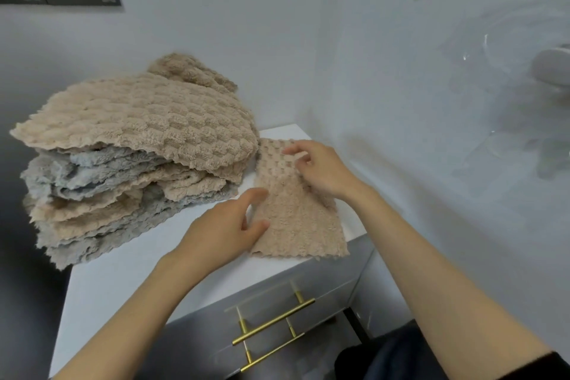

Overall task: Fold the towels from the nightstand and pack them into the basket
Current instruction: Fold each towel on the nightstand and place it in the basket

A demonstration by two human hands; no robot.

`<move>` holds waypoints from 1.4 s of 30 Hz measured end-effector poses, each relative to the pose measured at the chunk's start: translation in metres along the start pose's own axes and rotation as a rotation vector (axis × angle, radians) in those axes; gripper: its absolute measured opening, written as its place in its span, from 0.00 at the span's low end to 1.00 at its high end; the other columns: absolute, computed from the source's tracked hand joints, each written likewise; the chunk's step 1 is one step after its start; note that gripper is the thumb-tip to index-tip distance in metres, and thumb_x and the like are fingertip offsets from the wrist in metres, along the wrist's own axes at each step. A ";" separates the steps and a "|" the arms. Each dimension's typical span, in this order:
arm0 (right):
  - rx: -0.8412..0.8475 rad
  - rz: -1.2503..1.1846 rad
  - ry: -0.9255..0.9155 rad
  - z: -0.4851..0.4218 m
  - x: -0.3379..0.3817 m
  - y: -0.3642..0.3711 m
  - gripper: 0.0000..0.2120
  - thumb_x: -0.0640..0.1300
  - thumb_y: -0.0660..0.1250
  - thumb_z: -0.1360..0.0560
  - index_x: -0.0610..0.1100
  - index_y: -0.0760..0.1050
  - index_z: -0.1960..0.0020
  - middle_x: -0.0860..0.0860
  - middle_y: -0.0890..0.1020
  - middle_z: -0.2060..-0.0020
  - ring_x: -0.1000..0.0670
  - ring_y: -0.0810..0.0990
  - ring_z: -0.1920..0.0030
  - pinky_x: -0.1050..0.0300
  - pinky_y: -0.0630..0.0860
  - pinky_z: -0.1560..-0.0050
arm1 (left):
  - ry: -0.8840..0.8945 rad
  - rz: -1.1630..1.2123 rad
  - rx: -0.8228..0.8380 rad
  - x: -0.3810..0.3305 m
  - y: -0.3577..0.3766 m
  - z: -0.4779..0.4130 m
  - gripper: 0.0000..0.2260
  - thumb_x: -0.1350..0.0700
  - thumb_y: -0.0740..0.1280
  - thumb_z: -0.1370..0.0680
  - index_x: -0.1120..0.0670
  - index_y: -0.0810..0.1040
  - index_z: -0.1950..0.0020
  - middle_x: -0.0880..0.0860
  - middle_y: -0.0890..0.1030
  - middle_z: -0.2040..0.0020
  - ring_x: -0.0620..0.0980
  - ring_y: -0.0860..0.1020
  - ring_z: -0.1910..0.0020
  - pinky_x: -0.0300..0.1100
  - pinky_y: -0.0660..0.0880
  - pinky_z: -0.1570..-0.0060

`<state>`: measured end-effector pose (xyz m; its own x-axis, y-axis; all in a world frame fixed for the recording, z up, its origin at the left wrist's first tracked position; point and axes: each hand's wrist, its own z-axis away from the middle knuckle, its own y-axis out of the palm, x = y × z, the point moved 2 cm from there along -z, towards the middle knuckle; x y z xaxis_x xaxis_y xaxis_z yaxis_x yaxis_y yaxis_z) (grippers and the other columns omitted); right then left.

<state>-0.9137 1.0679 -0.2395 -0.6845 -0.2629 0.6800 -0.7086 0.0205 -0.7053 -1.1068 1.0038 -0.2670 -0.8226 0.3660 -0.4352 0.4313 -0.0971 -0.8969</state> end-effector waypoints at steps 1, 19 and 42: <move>0.029 0.011 -0.003 0.009 0.001 -0.003 0.15 0.34 0.58 0.22 0.46 0.76 0.41 0.53 0.78 0.43 0.57 0.77 0.50 0.62 0.73 0.48 | 0.038 -0.034 0.004 -0.001 -0.001 0.002 0.19 0.42 0.60 0.21 0.38 0.64 0.30 0.44 0.72 0.56 0.42 0.74 0.57 0.43 0.74 0.54; 0.299 0.584 -0.301 0.115 0.001 0.002 0.17 0.37 0.65 0.31 0.53 0.64 0.50 0.58 0.67 0.54 0.57 0.63 0.53 0.63 0.59 0.64 | 0.337 -0.292 0.040 0.003 0.001 0.027 0.19 0.43 0.58 0.20 0.41 0.68 0.29 0.41 0.67 0.28 0.45 0.62 0.26 0.41 0.60 0.29; 0.163 0.209 0.141 0.095 -0.022 -0.016 0.03 0.47 0.60 0.20 0.49 0.68 0.50 0.54 0.75 0.66 0.54 0.71 0.65 0.53 0.68 0.61 | -0.206 0.081 -0.256 0.005 0.017 0.007 0.24 0.37 0.62 0.25 0.55 0.79 0.68 0.51 0.82 0.61 0.50 0.76 0.55 0.45 0.61 0.56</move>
<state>-0.8707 0.9815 -0.2621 -0.8379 -0.1330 0.5294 -0.5203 -0.0984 -0.8483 -1.1062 0.9972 -0.2847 -0.8284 0.1690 -0.5341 0.5557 0.1273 -0.8216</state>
